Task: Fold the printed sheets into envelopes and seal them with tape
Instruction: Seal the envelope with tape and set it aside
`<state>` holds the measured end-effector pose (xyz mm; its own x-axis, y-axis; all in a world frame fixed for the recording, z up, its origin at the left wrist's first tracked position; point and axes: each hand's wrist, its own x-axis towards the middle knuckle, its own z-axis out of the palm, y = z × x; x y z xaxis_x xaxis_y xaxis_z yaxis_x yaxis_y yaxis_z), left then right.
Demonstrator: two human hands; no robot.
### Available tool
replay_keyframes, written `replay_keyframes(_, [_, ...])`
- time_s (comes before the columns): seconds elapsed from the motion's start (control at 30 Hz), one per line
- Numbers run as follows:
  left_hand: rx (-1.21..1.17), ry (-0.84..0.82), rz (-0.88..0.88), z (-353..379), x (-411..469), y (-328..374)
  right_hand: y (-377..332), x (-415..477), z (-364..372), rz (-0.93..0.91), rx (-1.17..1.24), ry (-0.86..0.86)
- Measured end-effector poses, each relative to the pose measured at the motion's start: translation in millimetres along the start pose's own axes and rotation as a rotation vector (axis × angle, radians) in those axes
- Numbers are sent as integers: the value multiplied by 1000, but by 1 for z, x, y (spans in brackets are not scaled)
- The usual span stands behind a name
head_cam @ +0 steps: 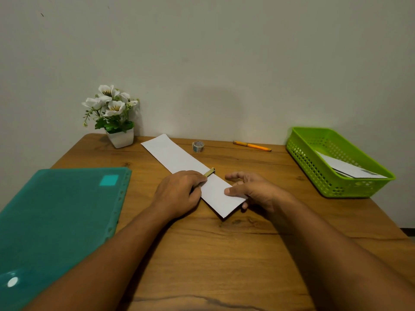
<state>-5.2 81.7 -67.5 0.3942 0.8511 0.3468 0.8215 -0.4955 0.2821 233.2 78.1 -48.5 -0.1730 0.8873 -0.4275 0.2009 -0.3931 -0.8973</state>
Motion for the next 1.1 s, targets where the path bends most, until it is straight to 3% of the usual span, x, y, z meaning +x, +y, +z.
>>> replay_keyframes(0.43, [-25,-25,69,-1,-5,2,-19,19,22,-86,-97,152])
replay_keyframes(0.7, [-26,-9,23,0,-1,1,0,6,12,-143,50,31])
replay_keyframes(1.1, [-74,-30,103,-2,-9,9,-14,23,32,-156,-9,85])
